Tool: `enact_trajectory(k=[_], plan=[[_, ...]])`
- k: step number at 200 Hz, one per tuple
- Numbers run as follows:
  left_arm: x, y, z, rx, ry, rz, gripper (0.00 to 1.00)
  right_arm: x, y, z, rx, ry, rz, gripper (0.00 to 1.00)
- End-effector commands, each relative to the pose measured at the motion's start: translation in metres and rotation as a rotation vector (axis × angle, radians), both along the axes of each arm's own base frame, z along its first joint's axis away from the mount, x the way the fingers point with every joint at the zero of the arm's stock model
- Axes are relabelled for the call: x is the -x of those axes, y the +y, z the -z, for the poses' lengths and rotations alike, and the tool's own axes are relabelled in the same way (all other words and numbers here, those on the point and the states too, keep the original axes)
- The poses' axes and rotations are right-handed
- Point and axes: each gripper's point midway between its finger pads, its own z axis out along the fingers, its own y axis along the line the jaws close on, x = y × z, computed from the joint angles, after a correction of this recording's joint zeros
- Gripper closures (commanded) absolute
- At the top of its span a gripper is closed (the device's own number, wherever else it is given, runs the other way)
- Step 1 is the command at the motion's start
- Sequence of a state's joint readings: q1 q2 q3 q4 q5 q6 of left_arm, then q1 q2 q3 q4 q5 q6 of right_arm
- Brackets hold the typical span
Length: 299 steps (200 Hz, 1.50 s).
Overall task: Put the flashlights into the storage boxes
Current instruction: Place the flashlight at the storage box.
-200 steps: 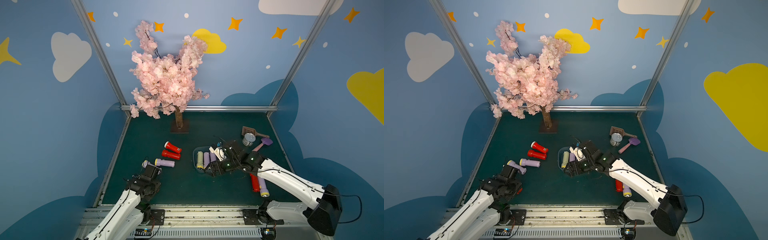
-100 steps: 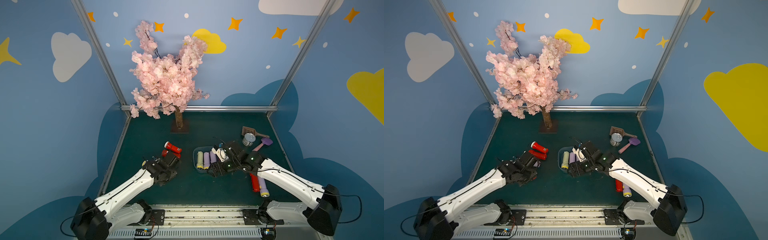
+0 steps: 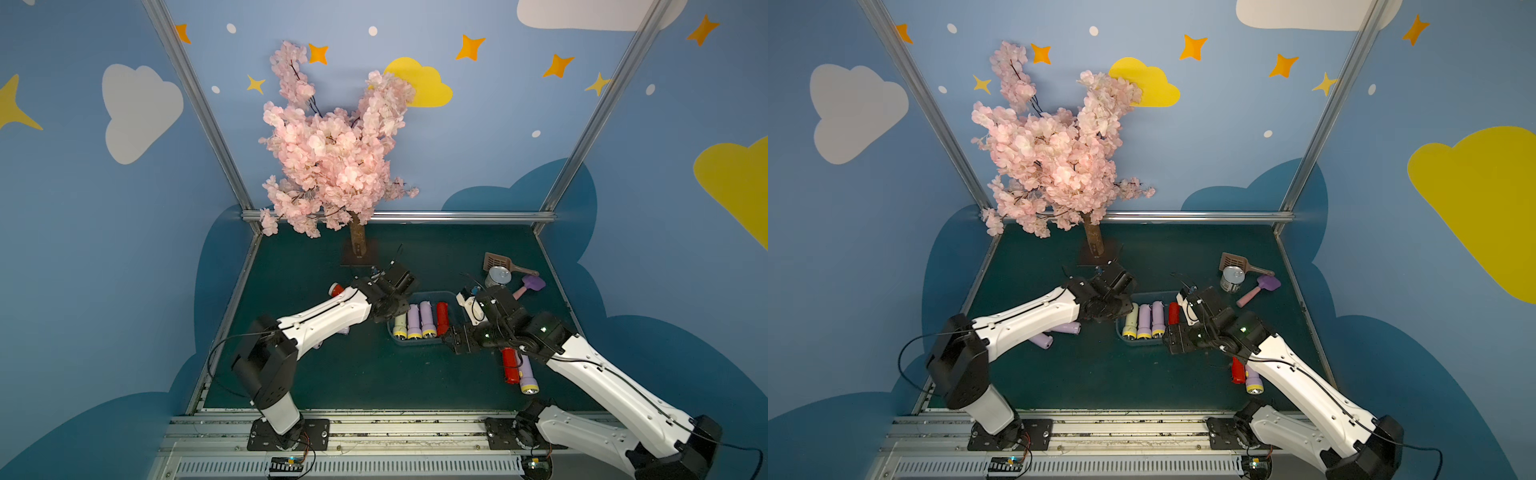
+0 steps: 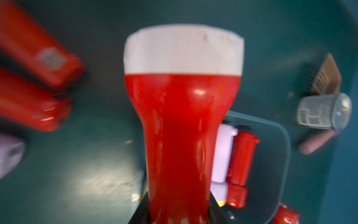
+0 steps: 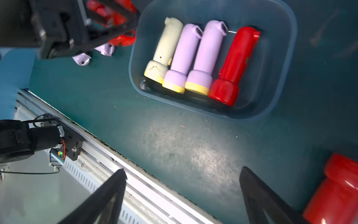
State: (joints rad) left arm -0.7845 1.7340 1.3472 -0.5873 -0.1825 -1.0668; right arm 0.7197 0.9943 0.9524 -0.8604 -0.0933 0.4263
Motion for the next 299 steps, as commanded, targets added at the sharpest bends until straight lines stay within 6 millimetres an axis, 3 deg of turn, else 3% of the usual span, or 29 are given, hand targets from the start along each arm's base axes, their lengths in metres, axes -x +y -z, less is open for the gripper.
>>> enact_trajectory(k=[1, 56, 112, 170, 196, 265, 299], plan=[[-0.008, -0.043, -0.001, 0.041, -0.010, 0.116, 0.78, 0.006, -0.026, 0.001, 0.072, 0.002, 0.052, 0.09], [-0.009, -0.125, 0.015, 0.074, 0.019, 0.263, 0.78, 0.014, -0.047, -0.006, 0.075, -0.009, 0.108, 0.09], [0.005, -0.161, 0.035, 0.092, 0.059, 0.317, 0.78, 0.019, -0.052, -0.006, 0.067, -0.006, 0.119, 0.09], [0.013, -0.179, 0.060, 0.093, 0.114, 0.343, 0.74, 0.020, -0.052, -0.008, 0.058, -0.008, 0.117, 0.08], [0.016, -0.178, 0.065, 0.088, 0.136, 0.336, 0.73, 0.020, -0.054, -0.008, 0.058, -0.010, 0.125, 0.09], [0.027, -0.166, 0.068, 0.090, 0.133, 0.299, 0.75, 0.019, -0.053, -0.006, 0.060, -0.009, 0.126, 0.09], [0.031, -0.166, 0.059, 0.071, 0.095, 0.314, 0.76, 0.020, -0.054, -0.006, 0.057, -0.013, 0.127, 0.09]])
